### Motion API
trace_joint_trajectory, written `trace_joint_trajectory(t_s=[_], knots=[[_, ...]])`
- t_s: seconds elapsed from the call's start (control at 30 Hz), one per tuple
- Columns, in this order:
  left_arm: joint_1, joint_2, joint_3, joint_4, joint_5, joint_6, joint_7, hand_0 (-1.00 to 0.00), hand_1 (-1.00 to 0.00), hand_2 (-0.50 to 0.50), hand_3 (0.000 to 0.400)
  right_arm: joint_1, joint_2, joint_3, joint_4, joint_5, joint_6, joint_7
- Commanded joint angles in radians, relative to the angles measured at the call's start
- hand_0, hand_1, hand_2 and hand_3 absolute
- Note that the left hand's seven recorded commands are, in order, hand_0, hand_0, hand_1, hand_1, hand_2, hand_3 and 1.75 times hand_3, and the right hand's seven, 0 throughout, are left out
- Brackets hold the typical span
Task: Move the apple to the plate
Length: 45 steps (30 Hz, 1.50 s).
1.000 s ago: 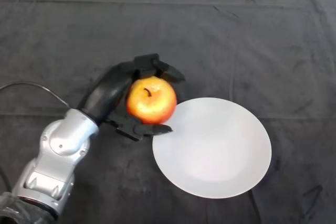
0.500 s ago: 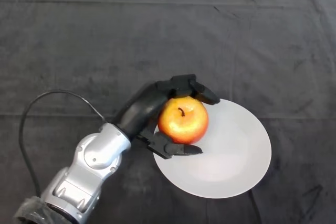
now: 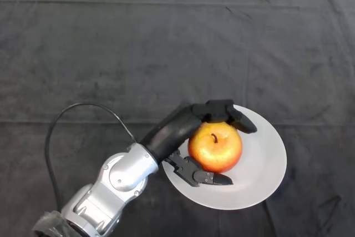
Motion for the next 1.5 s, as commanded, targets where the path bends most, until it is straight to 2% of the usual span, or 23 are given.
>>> trace_joint_trajectory(t_s=[0.03,0.07,0.13,0.17,0.2,0.33,0.4,0.43,0.47,0.5,0.53,0.6,0.63,0.67,0.7,1.1,1.23,1.5], knots=[[-0.025,0.005,-0.018,0.049,-0.016,-0.030,0.015,-1.00,-0.95,-0.02,0.400,0.025,-0.022,-0.0160,-0.024,0.0109,0.015,0.0112],[-0.028,0.005,-0.024,0.058,-0.019,-0.034,0.015,-1.00,-0.94,-0.03,0.400,0.025,-0.022,-0.0160,-0.024,0.0109,0.015,0.0112],[-0.034,0.006,-0.036,0.079,-0.022,-0.043,0.014,-1.00,-0.81,-0.10,0.400,0.025,-0.022,-0.0159,-0.023,0.0107,0.015,0.0112],[-0.037,0.007,-0.041,0.088,-0.024,-0.047,0.013,-1.00,-0.05,-0.48,0.400,0.025,-0.022,-0.0159,-0.023,0.0106,0.015,0.0112],[-0.040,0.008,-0.046,0.098,-0.025,-0.051,0.012,-1.00,0.00,-0.50,0.400,0.024,-0.022,-0.0159,-0.022,0.0105,0.015,0.0111],[-0.051,0.012,-0.060,0.133,-0.028,-0.065,0.008,-1.00,0.00,-0.50,0.400,0.023,-0.022,-0.0157,-0.021,0.0101,0.014,0.0110],[-0.057,0.012,-0.065,0.147,-0.029,-0.068,0.006,-0.94,0.00,-0.47,0.376,0.023,-0.022,-0.0157,-0.020,0.0100,0.014,0.0109],[-0.059,0.013,-0.068,0.151,-0.029,-0.069,0.006,-0.80,0.00,-0.40,0.320,0.023,-0.022,-0.0156,-0.019,0.0099,0.014,0.0109],[-0.062,0.013,-0.070,0.156,-0.029,-0.068,0.006,-0.77,0.00,-0.39,0.309,0.022,-0.022,-0.0156,-0.019,0.0098,0.014,0.0108],[-0.064,0.013,-0.072,0.159,-0.028,-0.068,0.006,-0.65,0.00,-0.33,0.262,0.022,-0.022,-0.0155,-0.018,0.0097,0.013,0.0108],[-0.066,0.014,-0.074,0.161,-0.028,-0.069,0.006,-0.65,0.00,-0.33,0.260,0.022,-0.022,-0.0155,-0.018,0.0096,0.013,0.0107],[-0.068,0.015,-0.077,0.166,-0.027,-0.071,0.008,-0.56,0.00,-0.28,0.223,0.021,-0.022,-0.0154,-0.017,0.0094,0.013,0.0106],[-0.069,0.016,-0.078,0.168,-0.026,-0.073,0.008,-0.42,0.00,-0.21,0.169,0.021,-0.022,-0.0154,-0.016,0.0094,0.013,0.0105],[-0.070,0.016,-0.079,0.171,-0.025,-0.076,0.009,-0.07,0.00,-0.03,0.027,0.021,-0.022,-0.0153,-0.016,0.0093,0.013,0.0105],[-0.071,0.017,-0.080,0.173,-0.025,-0.078,0.009,0.00,0.00,0.00,0.000,0.021,-0.022,-0.0153,-0.016,0.0092,0.012,0.0104],[-0.091,0.033,-0.060,0.162,-0.034,-0.076,0.011,0.00,0.00,0.00,0.000,0.019,-0.022,-0.0149,-0.011,0.0085,0.010,0.0098],[-0.093,0.075,-0.014,0.112,-0.062,-0.070,-0.015,0.00,0.00,0.00,0.000,0.019,-0.022,-0.0148,-0.011,0.0084,0.010,0.0096],[-0.053,0.186,0.141,0.013,-0.138,-0.104,-0.052,0.00,0.00,0.00,0.000,0.019,-0.022,-0.0149,-0.011,0.0085,0.010,0.0094]])
